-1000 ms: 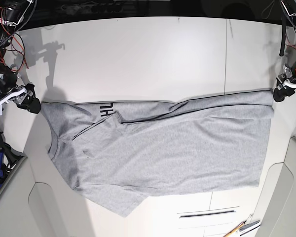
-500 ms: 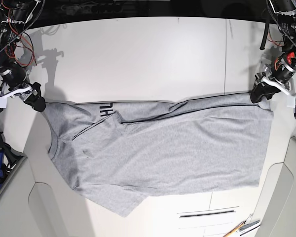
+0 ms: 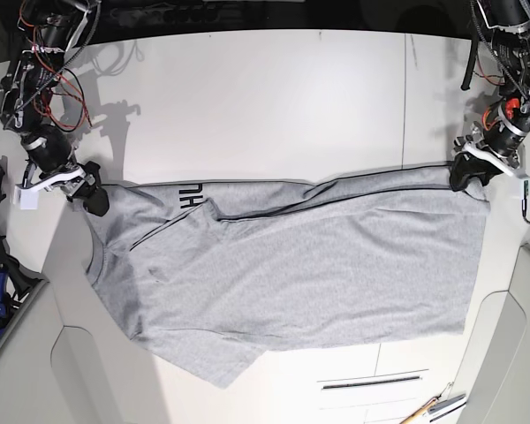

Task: Fold the T-shirt properly
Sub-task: 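Lift the held edge and pull it away from the hem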

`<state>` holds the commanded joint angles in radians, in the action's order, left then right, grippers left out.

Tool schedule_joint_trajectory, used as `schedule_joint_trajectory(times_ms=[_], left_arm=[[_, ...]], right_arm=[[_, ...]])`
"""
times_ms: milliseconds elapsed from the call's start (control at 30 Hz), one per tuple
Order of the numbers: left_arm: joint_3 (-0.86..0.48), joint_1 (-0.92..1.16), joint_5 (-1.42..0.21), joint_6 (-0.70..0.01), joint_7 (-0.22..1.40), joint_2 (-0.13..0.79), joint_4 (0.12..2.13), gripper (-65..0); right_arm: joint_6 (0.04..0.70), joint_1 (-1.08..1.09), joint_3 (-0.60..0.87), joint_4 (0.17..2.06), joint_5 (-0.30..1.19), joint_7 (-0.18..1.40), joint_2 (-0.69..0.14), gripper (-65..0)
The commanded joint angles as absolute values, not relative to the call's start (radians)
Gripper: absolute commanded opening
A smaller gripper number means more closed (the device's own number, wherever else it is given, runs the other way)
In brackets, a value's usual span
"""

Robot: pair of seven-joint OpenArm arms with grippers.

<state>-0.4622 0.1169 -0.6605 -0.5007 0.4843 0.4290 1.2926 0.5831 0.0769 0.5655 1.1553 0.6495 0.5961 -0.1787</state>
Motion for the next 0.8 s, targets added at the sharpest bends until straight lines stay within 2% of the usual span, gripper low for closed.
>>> schedule_joint_trajectory(times_ms=[67, 133, 200, 267, 400, 467, 500, 633, 800], left_arm=[[-0.462, 0.093, -0.661, -0.5, 0.509, 0.429, 1.293, -34.8], [-0.462, 0.083, -0.661, -0.5, 0.527, 0.429, 1.293, -45.4], [-0.462, 0.084, -0.653, -0.5, 0.528, 0.429, 1.293, -55.3], [-0.462, 0.084, -0.622, -0.5, 0.528, 0.429, 1.293, -65.0], [-0.462, 0.084, -0.606, -0.512, 0.529, 0.43, 1.295, -65.0], [-0.462, 0.084, -0.617, -0.587, 0.567, 0.431, 1.317, -65.0], [-0.462, 0.085, -0.634, -0.596, 0.6, 0.43, 1.336, -65.0], [-0.482, 0.137, -0.657, -0.595, 0.671, 0.435, 1.456, -65.0], [-0.555, 0.268, -0.662, -0.58, 0.67, 0.435, 1.615, -65.0]], right_arm=[[0.572, 0.077, 0.534, 1.155, 0.643, 0.588, -0.176, -29.0], [0.572, 0.077, 0.513, 1.155, 0.643, 0.572, -0.176, -30.3], [0.572, 0.077, 0.509, 1.155, 0.643, 0.569, -0.176, -43.7], [0.573, 0.077, 0.509, 1.155, 0.643, 0.569, -0.176, -63.8], [0.585, 0.077, 0.509, 1.161, 0.643, 0.576, -0.177, -65.0], [0.585, 0.076, 0.521, 1.176, 0.643, 0.605, -0.177, -65.0], [0.585, 0.073, 0.532, 1.191, 0.644, 0.627, -0.177, -65.0], [0.591, 0.016, 0.558, 1.301, 0.704, 0.736, -0.199, -65.0], [0.591, -0.122, 0.56, 1.456, 0.757, 0.768, -0.254, -65.0]])
